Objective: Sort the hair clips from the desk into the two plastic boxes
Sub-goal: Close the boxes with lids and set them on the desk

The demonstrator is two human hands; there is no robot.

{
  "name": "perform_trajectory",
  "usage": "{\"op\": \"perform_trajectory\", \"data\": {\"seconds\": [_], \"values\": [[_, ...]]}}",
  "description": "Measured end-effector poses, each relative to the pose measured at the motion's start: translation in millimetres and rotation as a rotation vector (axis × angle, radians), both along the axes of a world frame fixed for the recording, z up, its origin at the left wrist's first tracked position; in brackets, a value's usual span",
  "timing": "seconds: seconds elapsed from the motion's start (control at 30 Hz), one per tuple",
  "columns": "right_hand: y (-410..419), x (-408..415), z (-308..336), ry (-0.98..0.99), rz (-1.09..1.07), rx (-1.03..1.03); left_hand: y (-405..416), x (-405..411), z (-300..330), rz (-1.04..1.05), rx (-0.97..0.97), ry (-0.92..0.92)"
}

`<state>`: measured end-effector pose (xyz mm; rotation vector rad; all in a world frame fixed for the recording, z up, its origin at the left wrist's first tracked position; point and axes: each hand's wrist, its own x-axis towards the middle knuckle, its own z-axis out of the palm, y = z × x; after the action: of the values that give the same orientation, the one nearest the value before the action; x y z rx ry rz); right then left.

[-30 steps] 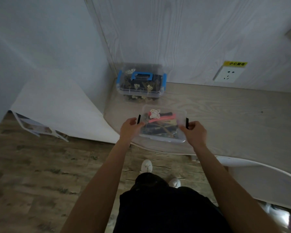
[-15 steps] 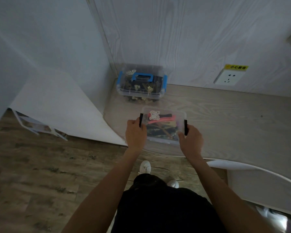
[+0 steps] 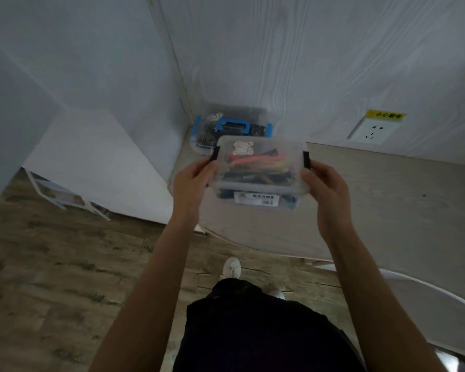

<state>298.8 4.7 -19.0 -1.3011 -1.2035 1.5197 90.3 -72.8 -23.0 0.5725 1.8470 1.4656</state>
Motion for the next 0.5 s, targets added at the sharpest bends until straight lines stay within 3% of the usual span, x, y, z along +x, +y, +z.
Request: {"op": "perform_trajectory", "data": {"seconds": [0.17, 0.3, 0.4, 0.5], "values": [[35.0, -41.5, 13.6, 0.060, 0.096, 0.026, 30.5, -32.8, 17.4, 0.010, 0.133, 0.017], [70.2, -78.5, -0.6, -0.072, 0.129, 0.071, 57.8, -59.4, 9.9, -0.033, 0.084, 0.128], [76.6, -96.4, -2.6, -0.098, 0.181, 0.050, 65.5, -74.1, 3.4, -0.089, 0.031, 0.308], [79.8, -102.0, -7.4, -0.079, 0.229, -0.064, 70.6, -79.3, -0.6, -0.101, -0.026, 0.355]]}}
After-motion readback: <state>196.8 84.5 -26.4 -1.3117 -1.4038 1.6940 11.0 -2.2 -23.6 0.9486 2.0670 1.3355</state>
